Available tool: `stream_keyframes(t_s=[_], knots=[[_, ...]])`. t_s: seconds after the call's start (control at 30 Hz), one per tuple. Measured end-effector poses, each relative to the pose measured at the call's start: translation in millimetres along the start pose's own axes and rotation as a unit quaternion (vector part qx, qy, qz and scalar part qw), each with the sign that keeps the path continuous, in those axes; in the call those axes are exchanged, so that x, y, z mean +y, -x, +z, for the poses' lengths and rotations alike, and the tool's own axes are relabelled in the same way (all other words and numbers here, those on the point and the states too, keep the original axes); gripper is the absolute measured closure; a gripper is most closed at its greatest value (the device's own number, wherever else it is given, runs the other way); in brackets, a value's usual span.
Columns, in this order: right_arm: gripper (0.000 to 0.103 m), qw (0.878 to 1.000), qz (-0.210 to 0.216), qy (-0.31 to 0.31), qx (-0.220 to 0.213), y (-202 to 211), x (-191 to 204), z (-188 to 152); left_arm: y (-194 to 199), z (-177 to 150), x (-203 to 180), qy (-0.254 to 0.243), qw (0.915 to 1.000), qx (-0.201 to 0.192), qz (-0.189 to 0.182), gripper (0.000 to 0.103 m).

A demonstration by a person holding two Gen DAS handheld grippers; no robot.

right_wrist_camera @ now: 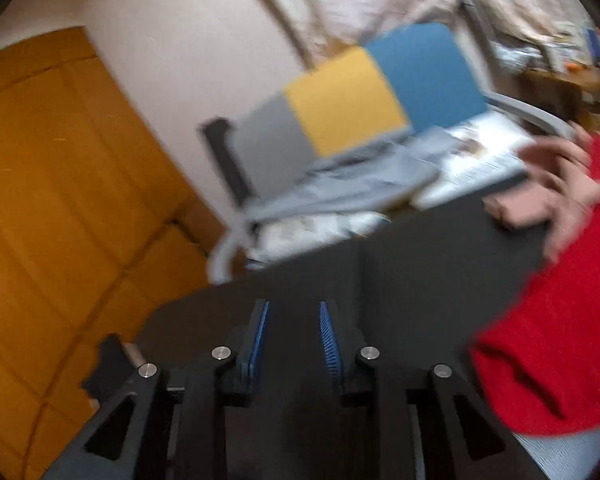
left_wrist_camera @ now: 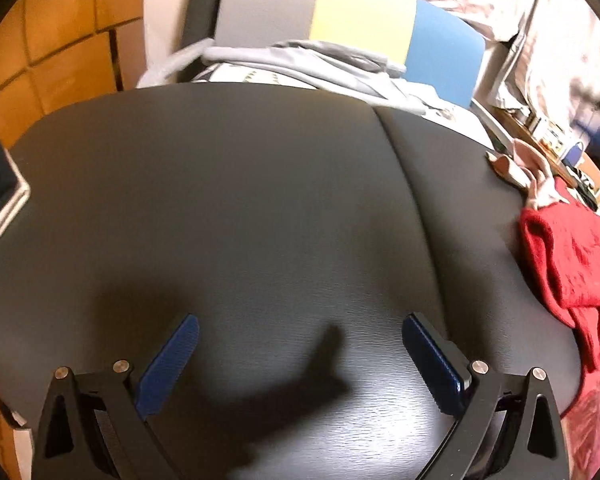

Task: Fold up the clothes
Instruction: 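Lift the red sweater and carry it over the black seat with the right gripper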

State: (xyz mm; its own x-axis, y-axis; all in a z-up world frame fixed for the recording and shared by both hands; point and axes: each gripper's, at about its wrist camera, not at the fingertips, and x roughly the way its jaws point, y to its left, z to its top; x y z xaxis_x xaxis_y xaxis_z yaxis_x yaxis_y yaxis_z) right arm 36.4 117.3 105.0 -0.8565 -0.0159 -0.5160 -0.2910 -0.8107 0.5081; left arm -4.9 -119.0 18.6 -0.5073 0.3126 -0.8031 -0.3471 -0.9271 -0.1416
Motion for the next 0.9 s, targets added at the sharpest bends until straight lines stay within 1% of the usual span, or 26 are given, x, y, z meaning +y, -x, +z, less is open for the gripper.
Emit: stream_keyframes(t_s=[0.03,0.1,0.17,0.2,0.23,0.27,0.3,0.37,0.4,0.43,0.47,0.5,0.53,0.57,0.6,0.67,0.7,0.73,0.77,0.83,0.9], knots=[[0.075,1.0,-0.02,-0.01,0.0,4,-16,-3,-1,-1,1,0.003,1.0,0.002,0.002,0.0],[0.072,0.996,-0.071,-0.052,-0.008,29,-65,-14,-8,-2,-5,0.002,0.9999,0.013,-0.004,0.0],[0.065,0.987,-0.118,-0.103,-0.029,67,-115,-16,-16,-2,-18,-0.008,0.9995,0.027,-0.013,0.0],[0.062,0.98,-0.143,-0.131,-0.045,88,-141,-16,-21,-2,-24,-0.013,0.9992,0.034,-0.017,0.0],[0.055,0.971,-0.168,-0.161,-0.063,109,-165,-17,-25,-3,-30,-0.018,0.9987,0.042,-0.022,0.0],[0.048,0.959,-0.191,-0.19,-0.083,129,-188,-16,-27,-1,-39,-0.032,0.9984,0.041,-0.024,0.0],[0.046,0.948,-0.211,-0.218,-0.101,147,-210,-16,-29,0,-53,-0.053,0.9976,0.037,-0.025,0.0],[0.036,0.923,-0.241,-0.268,-0.138,181,-248,-17,-31,2,-83,-0.097,0.9944,0.029,-0.028,0.0],[0.032,0.914,-0.25,-0.284,-0.149,192,-265,-14,-33,4,-96,-0.119,0.9922,0.025,-0.029,0.0],[0.031,0.91,-0.253,-0.29,-0.153,196,-281,-9,-35,5,-107,-0.14,0.9895,0.021,-0.03,0.0],[0.031,0.909,-0.252,-0.295,-0.153,198,-295,-4,-36,4,-120,-0.164,0.9858,0.02,-0.029,0.0],[0.031,0.91,-0.247,-0.297,-0.148,196,-308,0,-37,3,-133,-0.188,0.9815,0.02,-0.026,0.0],[0.031,0.91,-0.248,-0.302,-0.137,189,-322,6,-38,2,-145,-0.213,0.9766,0.019,-0.024,0.0],[0.031,0.908,-0.259,-0.307,-0.119,180,-334,11,-37,0,-152,-0.23,0.9727,0.014,-0.024,0.0],[0.031,0.906,-0.268,-0.311,-0.102,172,-341,14,-35,-3,-159,-0.247,0.9687,0.007,-0.024,0.0],[0.031,0.903,-0.275,-0.321,-0.073,159,-356,15,-30,-8,-161,-0.258,0.9657,0.001,-0.028,0.0],[0.032,0.902,-0.273,-0.326,-0.069,154,-360,13,-28,-10,-160,-0.261,0.9649,0.001,-0.031,0.0],[0.043,0.904,-0.265,-0.328,-0.078,152,-358,10,-28,-12,-157,-0.261,0.9648,0.004,-0.031,0.0],[0.063,0.906,-0.255,-0.326,-0.089,152,-354,8,-29,-13,-153,-0.261,0.9648,0.008,-0.032,0.0],[0.091,0.918,-0.218,-0.314,-0.108,152,-339,5,-29,-19,-141,-0.257,0.966,0.013,-0.026,0.0],[0.091,0.934,-0.184,-0.279,-0.123,149,-311,5,-37,-23,-136,-0.252,0.9673,0.022,-0.022,0.0]])
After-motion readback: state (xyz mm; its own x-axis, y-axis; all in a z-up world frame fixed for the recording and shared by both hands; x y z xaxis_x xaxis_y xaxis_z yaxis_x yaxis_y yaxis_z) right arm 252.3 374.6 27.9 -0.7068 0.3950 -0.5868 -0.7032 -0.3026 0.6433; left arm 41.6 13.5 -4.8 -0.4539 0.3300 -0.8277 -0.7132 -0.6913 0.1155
